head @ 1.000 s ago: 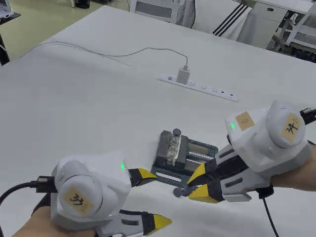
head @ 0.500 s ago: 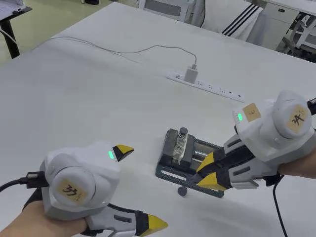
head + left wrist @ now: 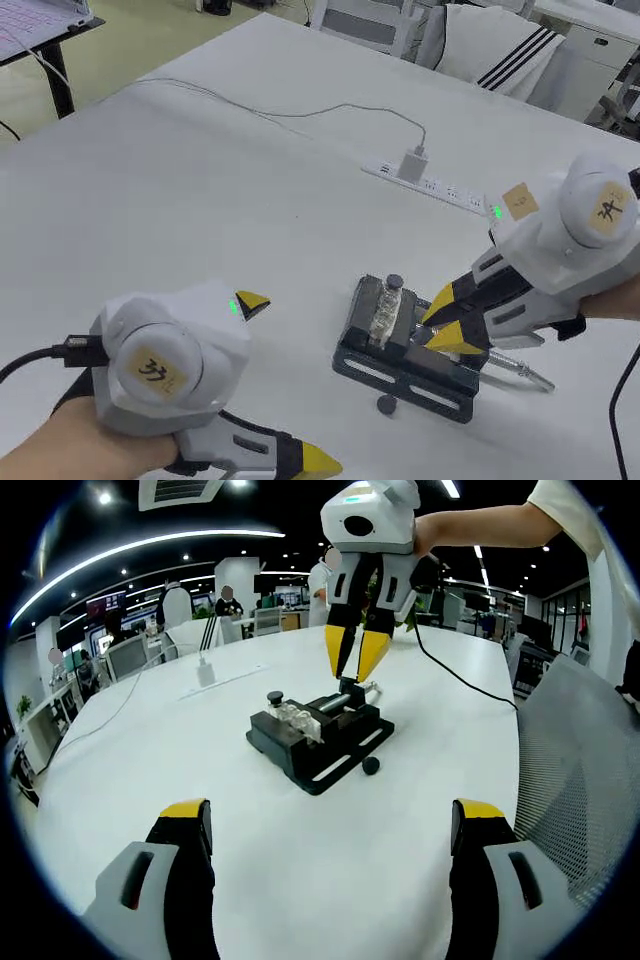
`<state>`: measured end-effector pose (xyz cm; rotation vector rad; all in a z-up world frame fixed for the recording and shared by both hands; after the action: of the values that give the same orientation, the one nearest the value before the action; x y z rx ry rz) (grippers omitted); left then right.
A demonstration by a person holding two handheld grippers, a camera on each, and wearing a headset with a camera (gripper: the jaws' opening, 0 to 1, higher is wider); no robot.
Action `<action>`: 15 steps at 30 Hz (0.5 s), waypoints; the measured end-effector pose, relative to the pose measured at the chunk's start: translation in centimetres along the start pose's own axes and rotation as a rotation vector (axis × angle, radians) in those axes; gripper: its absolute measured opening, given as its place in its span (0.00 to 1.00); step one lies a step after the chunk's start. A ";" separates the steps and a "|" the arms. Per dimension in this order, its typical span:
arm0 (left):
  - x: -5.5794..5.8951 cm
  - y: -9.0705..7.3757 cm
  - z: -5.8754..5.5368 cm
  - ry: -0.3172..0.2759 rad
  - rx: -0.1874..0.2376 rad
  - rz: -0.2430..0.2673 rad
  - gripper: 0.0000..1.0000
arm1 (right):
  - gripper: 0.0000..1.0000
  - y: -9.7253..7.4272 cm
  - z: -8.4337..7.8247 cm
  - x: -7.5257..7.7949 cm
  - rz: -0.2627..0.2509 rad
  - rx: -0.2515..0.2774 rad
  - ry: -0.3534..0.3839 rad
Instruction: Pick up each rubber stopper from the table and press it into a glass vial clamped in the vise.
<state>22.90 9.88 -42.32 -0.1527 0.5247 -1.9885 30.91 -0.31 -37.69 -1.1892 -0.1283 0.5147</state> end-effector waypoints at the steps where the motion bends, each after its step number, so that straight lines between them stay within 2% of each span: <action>1: 0.0 0.0 0.0 0.002 -0.003 -0.002 0.99 | 0.05 -0.1 0.0 0.2 0.004 -0.018 -0.010; 6: -0.1 0.1 -0.1 0.002 -0.004 -0.008 0.99 | 0.05 -0.6 0.0 1.8 0.014 -0.093 -0.055; 15: -0.3 0.5 0.1 -0.016 0.003 -0.003 0.99 | 0.05 -0.9 0.7 3.5 0.042 -0.159 -0.092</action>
<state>23.45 9.95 -42.43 -0.1682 0.5117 -1.9887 34.00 1.62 -37.14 -1.3256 -0.2266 0.6051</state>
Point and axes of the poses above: the centre of the closed fingertips' face, and the gripper's own axes: y roughly forward along the fingers, x roughly to its right, z roughly out of its top, the point moved 3 cm from there along -y, roughly backward along the fingers, and after that the axes turned 15 degrees about z, right-handed, at the moved point
